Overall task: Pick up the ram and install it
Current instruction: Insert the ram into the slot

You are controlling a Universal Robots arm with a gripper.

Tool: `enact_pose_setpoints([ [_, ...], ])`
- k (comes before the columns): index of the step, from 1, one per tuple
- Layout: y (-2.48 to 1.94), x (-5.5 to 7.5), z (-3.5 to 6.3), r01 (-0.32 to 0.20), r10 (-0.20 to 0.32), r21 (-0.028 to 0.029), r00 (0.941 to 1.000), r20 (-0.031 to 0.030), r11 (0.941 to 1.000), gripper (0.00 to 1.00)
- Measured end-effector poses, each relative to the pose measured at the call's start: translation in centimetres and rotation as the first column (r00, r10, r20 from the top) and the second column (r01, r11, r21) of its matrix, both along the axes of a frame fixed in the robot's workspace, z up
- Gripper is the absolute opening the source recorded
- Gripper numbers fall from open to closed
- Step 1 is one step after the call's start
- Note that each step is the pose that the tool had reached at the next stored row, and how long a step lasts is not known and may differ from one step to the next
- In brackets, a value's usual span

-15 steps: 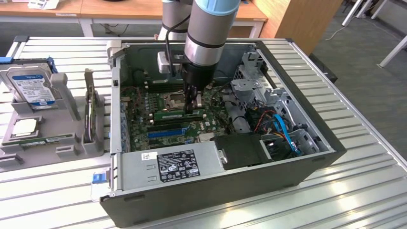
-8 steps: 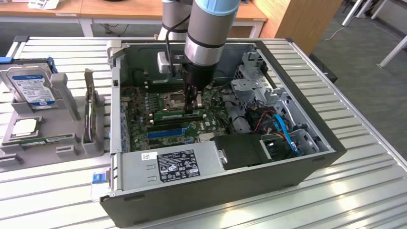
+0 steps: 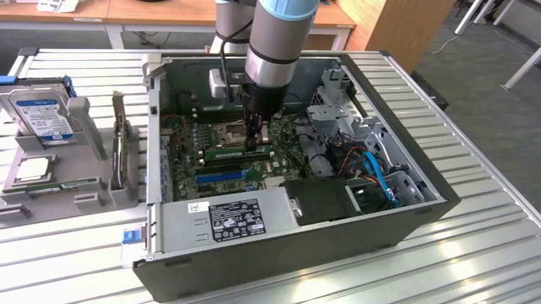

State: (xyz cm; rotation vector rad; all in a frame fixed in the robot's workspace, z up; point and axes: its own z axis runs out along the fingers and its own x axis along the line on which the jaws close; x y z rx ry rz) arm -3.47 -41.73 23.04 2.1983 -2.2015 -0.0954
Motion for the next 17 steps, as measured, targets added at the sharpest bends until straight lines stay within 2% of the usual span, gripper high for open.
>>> enact_pose_setpoints([
  [17, 0.00, -0.01, -0.23, -0.001, 0.001, -0.0001, 1.0000, 0.0000, 1.0000, 0.12],
])
